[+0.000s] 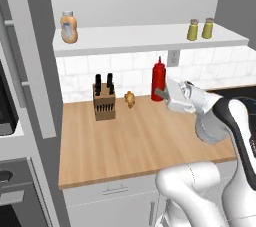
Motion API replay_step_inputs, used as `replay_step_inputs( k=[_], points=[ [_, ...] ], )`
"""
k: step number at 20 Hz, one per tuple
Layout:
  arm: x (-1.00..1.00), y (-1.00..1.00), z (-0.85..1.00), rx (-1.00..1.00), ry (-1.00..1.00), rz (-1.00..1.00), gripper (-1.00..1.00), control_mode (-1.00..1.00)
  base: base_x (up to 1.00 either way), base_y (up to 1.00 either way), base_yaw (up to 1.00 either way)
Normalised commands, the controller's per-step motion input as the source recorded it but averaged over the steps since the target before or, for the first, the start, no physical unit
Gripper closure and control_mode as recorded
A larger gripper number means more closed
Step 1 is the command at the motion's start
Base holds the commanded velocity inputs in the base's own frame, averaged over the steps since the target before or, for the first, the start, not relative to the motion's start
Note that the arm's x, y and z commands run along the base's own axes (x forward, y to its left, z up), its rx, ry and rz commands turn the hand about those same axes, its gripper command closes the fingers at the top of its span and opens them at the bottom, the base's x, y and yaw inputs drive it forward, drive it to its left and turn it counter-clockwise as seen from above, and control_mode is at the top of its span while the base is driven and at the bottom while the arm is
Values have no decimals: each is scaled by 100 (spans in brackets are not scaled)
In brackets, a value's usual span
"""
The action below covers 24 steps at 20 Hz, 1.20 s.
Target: Put the shaker and condiment bottle from the counter next to their counterparts in the cabinet.
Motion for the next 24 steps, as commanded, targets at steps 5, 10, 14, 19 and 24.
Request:
replay_step_inputs(
  k=[5,10,14,19,24],
  points=[
    [-6,-2,85,16,-9,-11,100,-100,0,0,0],
    [0,1,93,16,-5,-9,100,-100,0,0,0],
    [0,0,100,13,-2,-10,100,-100,0,0,0],
    [0,0,63,-2,2,-9,100,-100,0,0,0],
    [22,0,-18,-17,37,-5,100,-100,0,0,0]
  ],
)
